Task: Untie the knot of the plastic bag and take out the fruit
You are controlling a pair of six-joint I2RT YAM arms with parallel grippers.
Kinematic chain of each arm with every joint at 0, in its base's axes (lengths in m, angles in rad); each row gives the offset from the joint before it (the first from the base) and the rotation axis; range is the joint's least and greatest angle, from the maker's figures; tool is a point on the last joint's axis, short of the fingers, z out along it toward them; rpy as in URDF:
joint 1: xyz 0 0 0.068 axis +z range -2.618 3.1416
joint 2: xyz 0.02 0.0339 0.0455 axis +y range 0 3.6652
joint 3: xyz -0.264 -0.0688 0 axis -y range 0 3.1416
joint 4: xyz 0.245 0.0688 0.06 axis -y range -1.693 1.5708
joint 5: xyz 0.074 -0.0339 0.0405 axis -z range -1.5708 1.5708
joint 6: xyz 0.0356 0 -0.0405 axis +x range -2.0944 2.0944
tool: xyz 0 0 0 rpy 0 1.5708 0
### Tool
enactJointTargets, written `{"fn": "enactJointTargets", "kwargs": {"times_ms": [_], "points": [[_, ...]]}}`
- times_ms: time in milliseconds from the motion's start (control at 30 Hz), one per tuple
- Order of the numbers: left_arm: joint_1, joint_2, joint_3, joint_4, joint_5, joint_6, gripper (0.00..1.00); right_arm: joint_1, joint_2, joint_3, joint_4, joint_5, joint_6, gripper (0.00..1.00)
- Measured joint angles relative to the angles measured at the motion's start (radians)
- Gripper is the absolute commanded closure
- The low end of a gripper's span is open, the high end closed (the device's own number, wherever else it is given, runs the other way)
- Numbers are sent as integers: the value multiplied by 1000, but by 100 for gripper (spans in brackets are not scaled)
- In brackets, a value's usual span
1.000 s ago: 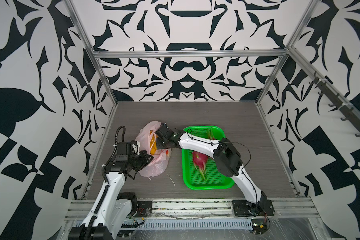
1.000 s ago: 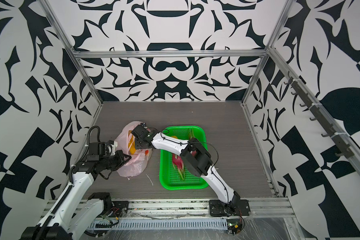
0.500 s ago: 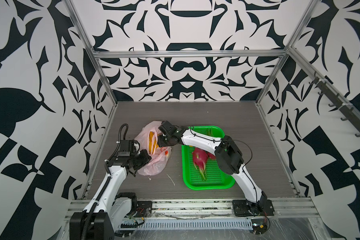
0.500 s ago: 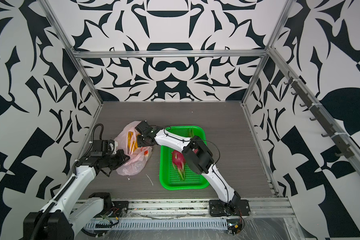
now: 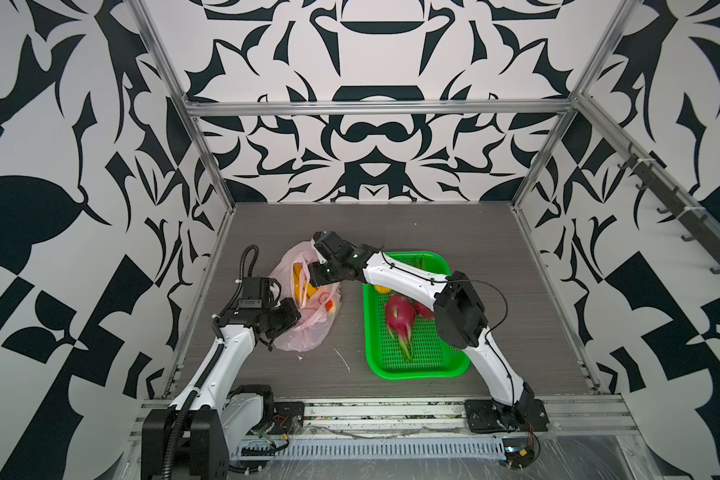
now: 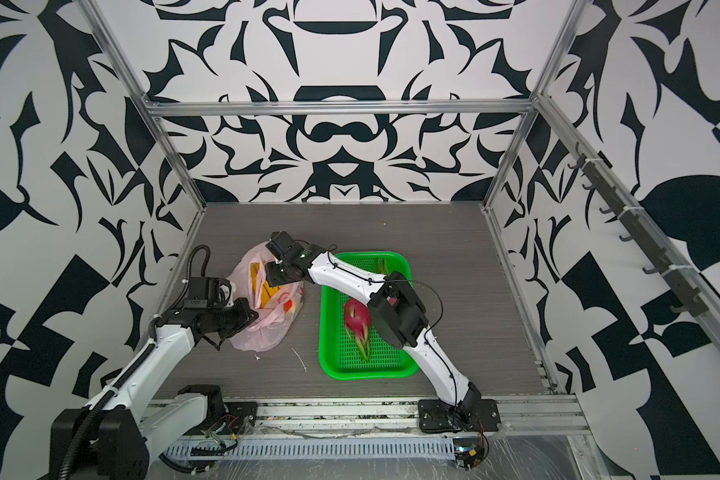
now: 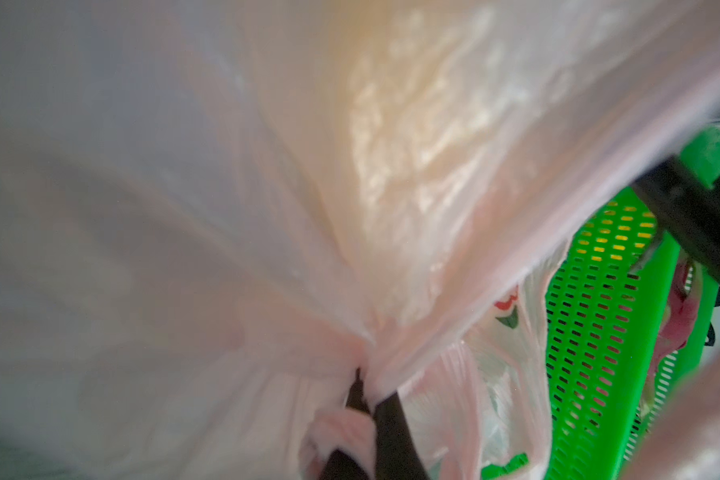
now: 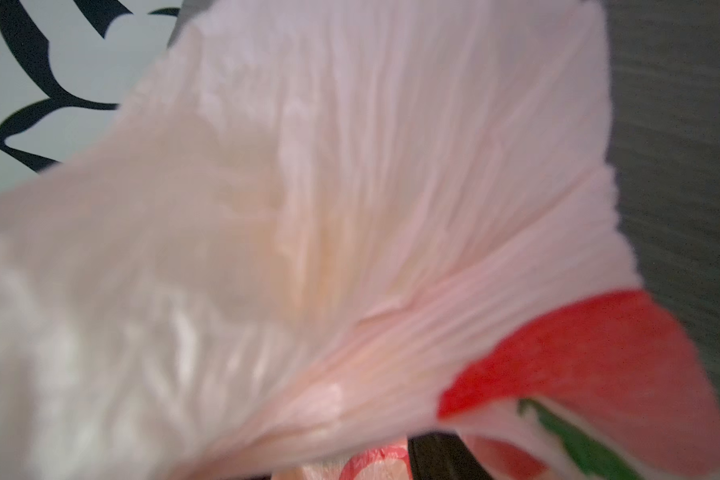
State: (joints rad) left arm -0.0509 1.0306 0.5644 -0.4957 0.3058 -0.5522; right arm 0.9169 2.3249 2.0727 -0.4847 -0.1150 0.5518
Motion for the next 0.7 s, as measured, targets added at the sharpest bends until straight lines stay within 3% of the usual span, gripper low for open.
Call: {"fn": "enactJointTargets", "kwargs": {"times_ms": [700], "points": [[-15, 159, 92, 36, -49, 35, 100, -96, 118, 19, 55, -176, -82, 42]]}}
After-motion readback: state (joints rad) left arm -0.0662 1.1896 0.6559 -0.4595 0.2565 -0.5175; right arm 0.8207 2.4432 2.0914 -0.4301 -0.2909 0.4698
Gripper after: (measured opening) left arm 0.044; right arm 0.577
